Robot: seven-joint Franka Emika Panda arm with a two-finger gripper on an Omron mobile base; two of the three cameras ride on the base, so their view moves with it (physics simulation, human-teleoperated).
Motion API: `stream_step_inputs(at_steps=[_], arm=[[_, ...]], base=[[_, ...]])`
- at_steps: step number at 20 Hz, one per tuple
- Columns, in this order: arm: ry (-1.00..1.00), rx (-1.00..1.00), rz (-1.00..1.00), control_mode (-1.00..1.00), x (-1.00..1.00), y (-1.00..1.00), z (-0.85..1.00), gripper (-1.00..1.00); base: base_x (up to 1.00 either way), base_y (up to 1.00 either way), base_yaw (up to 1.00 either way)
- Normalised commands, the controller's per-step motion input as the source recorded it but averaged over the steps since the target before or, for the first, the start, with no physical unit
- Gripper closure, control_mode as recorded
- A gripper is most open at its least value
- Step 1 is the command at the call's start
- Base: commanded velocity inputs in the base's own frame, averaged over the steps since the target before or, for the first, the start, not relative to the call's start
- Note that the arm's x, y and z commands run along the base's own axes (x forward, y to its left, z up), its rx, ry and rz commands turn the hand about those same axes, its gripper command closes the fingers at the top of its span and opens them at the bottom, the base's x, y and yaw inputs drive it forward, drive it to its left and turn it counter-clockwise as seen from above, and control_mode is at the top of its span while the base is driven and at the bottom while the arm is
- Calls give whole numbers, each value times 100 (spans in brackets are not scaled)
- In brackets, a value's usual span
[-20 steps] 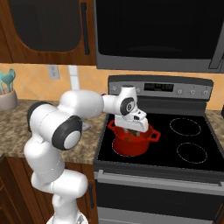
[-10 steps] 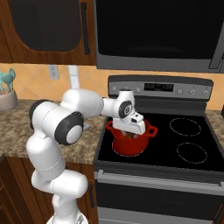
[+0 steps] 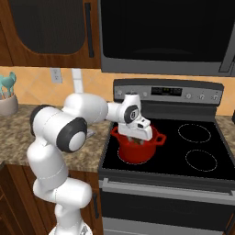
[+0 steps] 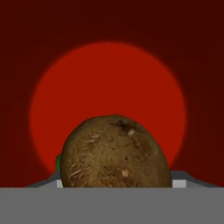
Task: Put the mushroom and avocado in the pot. Retrieve the spatula and lightly stir the vegetables in the pot.
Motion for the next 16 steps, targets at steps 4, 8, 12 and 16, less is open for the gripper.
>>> stream_step_inputs(at_steps=[4,8,12,16], arm=[[0,0,0,-100,0,0,36,-100],[-2,0,0,-100,-1,-7,51,-100],[-5,3,0,-100,-14,-22,43,-100],[-9,4,0,-100,-29,-14,17,-100]], base=[[0,0,0],[0,0,0],[0,0,0],[0,0,0]])
